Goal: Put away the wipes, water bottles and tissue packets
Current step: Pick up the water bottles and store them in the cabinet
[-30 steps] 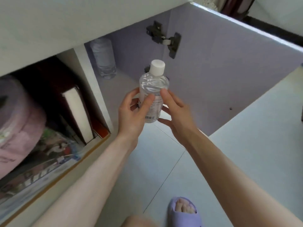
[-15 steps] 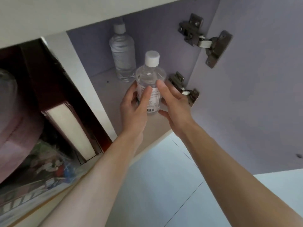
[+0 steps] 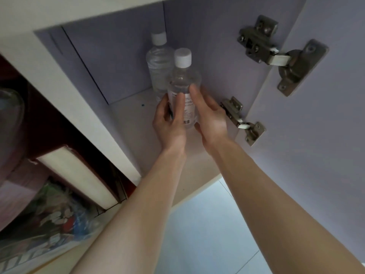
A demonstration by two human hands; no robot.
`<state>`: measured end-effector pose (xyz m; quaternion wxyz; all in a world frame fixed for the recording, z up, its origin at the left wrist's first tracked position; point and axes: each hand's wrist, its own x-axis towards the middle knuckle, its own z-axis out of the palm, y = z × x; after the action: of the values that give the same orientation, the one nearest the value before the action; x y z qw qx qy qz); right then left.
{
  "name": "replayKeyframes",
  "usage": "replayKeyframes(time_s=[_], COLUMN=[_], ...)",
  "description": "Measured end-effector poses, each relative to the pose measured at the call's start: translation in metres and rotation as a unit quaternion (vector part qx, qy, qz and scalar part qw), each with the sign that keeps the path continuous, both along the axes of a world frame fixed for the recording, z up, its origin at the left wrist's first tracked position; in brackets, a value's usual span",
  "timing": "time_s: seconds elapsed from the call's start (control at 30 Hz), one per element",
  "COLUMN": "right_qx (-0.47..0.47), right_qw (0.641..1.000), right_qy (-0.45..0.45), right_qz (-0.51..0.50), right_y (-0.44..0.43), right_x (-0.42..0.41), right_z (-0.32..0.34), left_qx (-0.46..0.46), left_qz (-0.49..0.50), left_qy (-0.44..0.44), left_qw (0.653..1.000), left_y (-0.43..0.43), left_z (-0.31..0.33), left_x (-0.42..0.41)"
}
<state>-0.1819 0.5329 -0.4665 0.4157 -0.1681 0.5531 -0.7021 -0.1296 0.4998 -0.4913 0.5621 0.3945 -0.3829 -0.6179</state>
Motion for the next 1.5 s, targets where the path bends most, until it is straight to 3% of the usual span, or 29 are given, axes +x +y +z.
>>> replayKeyframes(time_s=[0.6, 0.77, 1.0, 1.13, 1.5], right_qx=[-0.014, 0.051, 0.076, 0.075, 0.134], right_qw=[0.999, 0.998, 0.996, 0.996, 0.977], right_qy=[0.027, 0.021, 0.031, 0.034, 0.060], right_qz=[-0.015, 0.006, -0.018, -0.037, -0.156], right_y=[-0.032, -0.015, 0.066, 0.132, 0.326], right_x=[-0.004, -0.001, 0.021, 0.041, 0.062], right_z=[-0.003, -0.002, 0.003, 0.008, 0.037], left_qx=[-0.005, 0.021, 0.051, 0.038, 0.021], left_qz=[0.036, 0.023, -0.080, -0.187, -0.408], left_qy=[-0.026, -0.059, -0.123, -0.131, -0.189], left_qw=[0.999, 0.998, 0.988, 0.973, 0.893], left_y=[-0.026, -0.013, 0.058, 0.113, 0.260], left_z=[-0.002, 0.004, 0.006, 0.013, 0.045], left_x=[-0.015, -0.007, 0.033, 0.060, 0.087])
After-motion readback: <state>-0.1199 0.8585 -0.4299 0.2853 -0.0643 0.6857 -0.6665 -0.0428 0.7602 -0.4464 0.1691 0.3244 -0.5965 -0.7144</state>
